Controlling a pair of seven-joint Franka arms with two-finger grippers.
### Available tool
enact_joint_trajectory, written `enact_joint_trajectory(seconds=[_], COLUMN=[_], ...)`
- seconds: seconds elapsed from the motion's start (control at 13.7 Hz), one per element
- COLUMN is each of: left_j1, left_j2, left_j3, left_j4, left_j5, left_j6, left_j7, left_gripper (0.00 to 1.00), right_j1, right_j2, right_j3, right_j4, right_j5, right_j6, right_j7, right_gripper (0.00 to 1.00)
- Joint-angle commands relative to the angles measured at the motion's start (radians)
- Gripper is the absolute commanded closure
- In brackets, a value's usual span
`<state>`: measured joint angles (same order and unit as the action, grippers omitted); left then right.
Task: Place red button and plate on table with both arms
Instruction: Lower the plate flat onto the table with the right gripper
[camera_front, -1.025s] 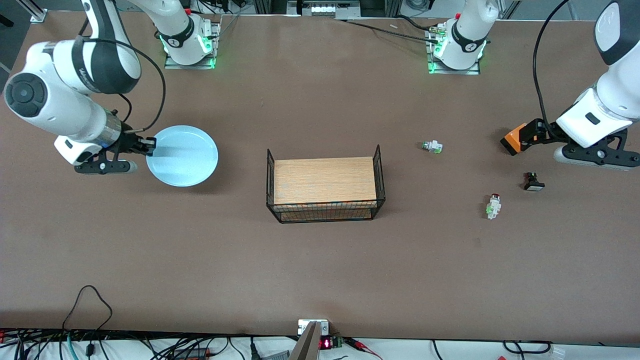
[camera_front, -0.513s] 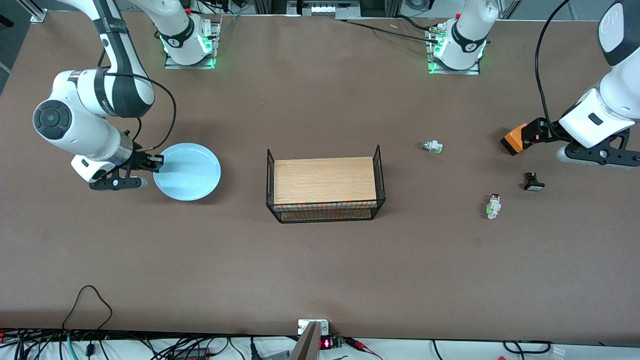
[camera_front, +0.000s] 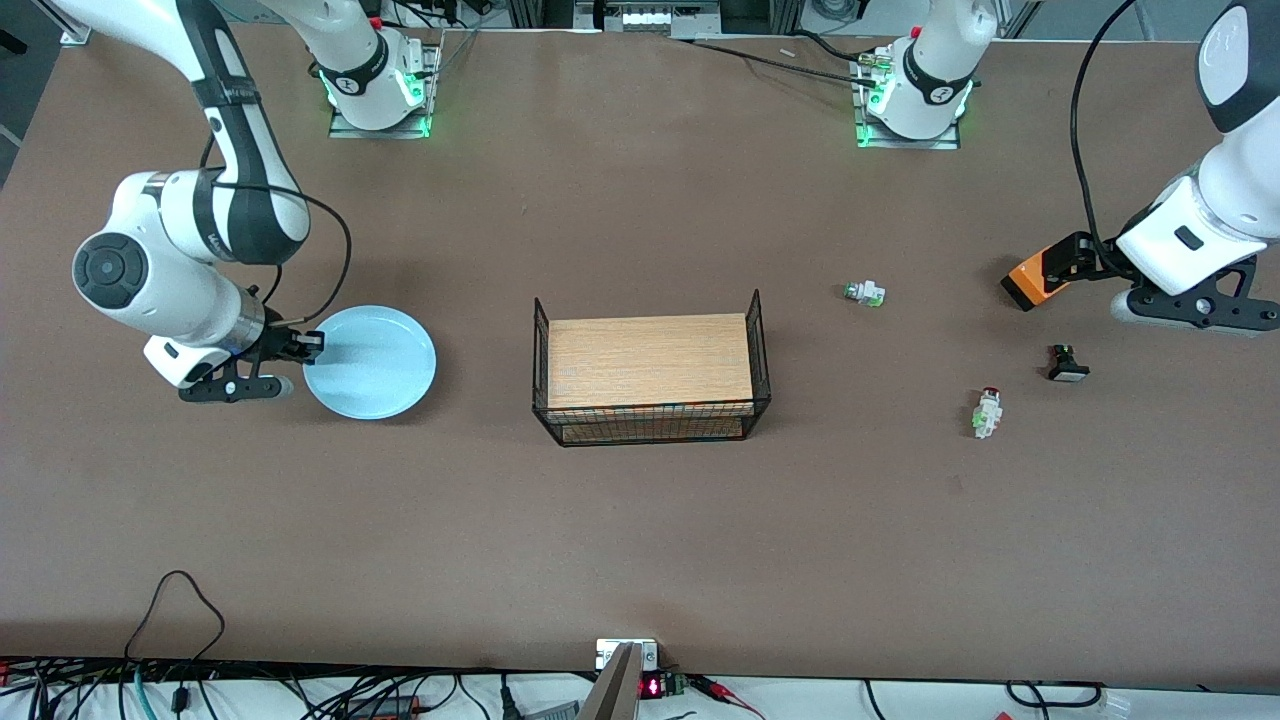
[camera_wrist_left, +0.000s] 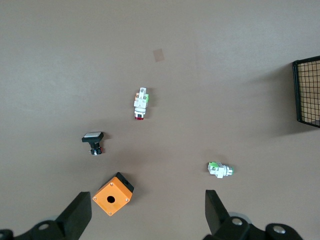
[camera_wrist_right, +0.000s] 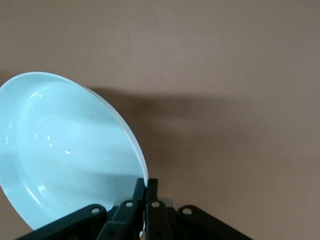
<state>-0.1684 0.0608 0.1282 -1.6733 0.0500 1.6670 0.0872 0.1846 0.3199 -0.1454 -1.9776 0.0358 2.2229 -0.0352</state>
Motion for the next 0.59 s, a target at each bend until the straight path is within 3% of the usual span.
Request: enact_joint_trajectory(seconds=[0.0, 0.51], left_j1=[0.006, 0.007], left_j2=[-0.004, -0.004], left_j3=[-0.001, 0.001], left_j4=[0.026, 0.024], left_j5=[-0.013, -0.007], left_j6=[-0.027, -0.036], left_j7=[-0.003, 0.0], left_gripper=[0.0, 0.0], right_j1=[-0.036, -0.034], right_j2=[0.07, 0.142], right_j3=[0.021, 0.043], right_j4=[0.022, 0.019], right_j5=[0.029, 0.033], right_j6=[0.079, 0.207], right_j7=[-0.051, -0.051], right_gripper=[1.0, 1.0])
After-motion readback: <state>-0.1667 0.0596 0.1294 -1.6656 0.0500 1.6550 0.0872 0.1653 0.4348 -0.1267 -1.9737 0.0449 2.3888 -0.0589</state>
